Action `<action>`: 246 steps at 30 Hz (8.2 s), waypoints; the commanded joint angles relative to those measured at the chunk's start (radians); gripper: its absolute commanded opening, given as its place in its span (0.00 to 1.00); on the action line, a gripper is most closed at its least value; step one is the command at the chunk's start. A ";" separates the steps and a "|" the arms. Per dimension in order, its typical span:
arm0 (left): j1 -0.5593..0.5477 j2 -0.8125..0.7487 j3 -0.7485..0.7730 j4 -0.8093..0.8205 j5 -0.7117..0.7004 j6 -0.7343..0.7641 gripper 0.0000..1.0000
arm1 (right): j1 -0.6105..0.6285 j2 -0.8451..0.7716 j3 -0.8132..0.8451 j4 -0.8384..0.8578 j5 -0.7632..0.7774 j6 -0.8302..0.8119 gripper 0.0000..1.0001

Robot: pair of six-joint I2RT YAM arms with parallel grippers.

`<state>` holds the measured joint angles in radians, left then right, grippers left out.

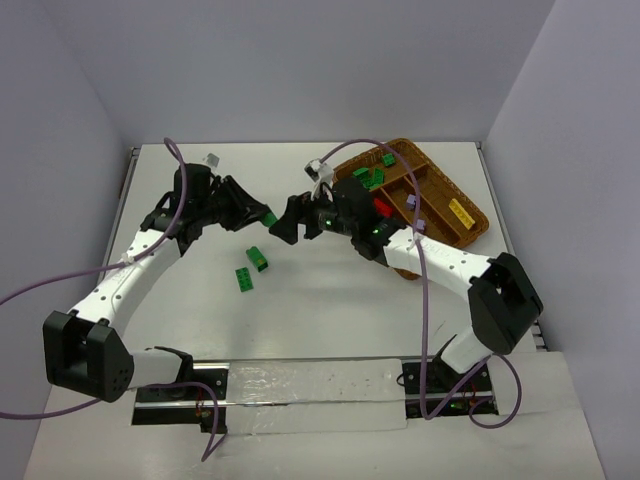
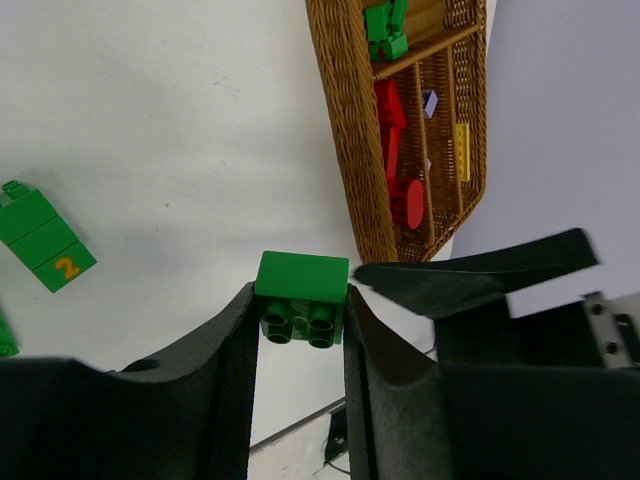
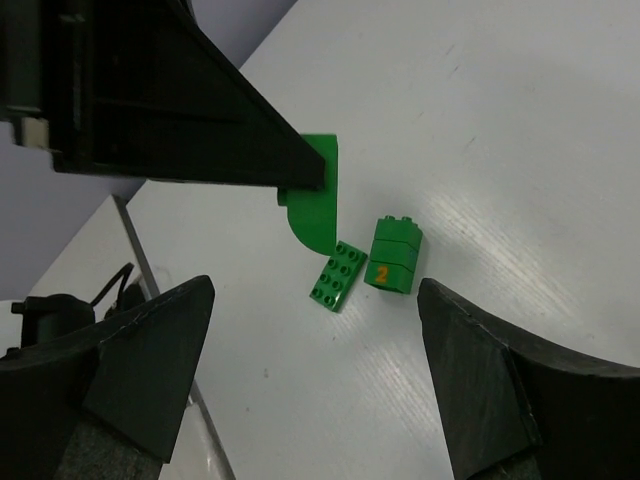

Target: Sort the legos into containers by color

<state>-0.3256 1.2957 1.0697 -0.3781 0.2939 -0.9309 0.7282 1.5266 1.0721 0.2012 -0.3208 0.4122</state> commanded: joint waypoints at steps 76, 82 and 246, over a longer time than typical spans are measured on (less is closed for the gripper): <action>0.115 0.040 0.285 -0.326 -0.259 0.228 0.96 | -0.673 0.733 0.912 -0.394 0.405 0.030 0.76; 0.115 0.023 0.229 -0.296 -0.247 0.216 0.96 | -0.662 0.544 0.739 -0.362 0.375 -0.007 0.77; 0.189 -0.131 -0.063 -0.434 -0.472 -0.029 0.87 | 0.262 0.599 0.535 -0.488 0.400 -0.457 0.24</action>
<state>-0.1421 1.0932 1.0170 -0.8704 -0.2847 -1.0140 0.9831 2.1801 1.6262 -0.3277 0.0723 -0.0425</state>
